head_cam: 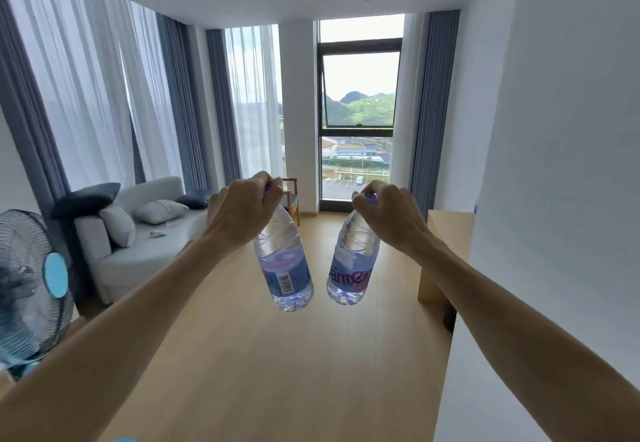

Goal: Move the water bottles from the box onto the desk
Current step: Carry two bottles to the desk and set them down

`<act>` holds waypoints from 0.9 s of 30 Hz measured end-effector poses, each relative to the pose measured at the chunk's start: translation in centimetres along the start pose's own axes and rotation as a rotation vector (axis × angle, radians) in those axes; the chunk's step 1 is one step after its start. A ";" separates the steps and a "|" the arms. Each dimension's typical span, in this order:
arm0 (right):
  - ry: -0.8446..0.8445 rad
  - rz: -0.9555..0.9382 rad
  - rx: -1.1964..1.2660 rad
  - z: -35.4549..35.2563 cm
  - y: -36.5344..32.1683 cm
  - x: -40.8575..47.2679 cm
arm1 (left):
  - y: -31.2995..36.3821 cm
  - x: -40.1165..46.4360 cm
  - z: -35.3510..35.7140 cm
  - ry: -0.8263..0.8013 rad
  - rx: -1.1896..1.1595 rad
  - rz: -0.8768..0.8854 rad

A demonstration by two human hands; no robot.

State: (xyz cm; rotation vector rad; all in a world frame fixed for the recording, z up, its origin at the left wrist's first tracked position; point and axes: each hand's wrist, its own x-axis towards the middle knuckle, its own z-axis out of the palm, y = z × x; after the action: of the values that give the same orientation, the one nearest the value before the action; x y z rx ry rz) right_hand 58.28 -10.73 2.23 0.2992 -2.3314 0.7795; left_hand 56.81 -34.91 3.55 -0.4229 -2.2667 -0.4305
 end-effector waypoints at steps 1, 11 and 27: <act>-0.004 -0.002 -0.007 0.9 1.2 1.2 | -0.5 1.1 1.6 0.000 -0.006 -0.003; -0.018 0.029 -0.095 9.3 13.6 16.2 | -6.0 15.8 18.2 -0.051 -0.093 0.048; 0.042 0.176 -0.109 18.4 35.9 35.9 | -9.2 35.6 44.7 -0.093 -0.138 0.106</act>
State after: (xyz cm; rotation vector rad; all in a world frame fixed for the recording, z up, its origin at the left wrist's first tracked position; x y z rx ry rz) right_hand 7.29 6.45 -2.03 0.0300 -2.3727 0.7309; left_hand 1.59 -17.94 -0.14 -0.6430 -2.2987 -0.5238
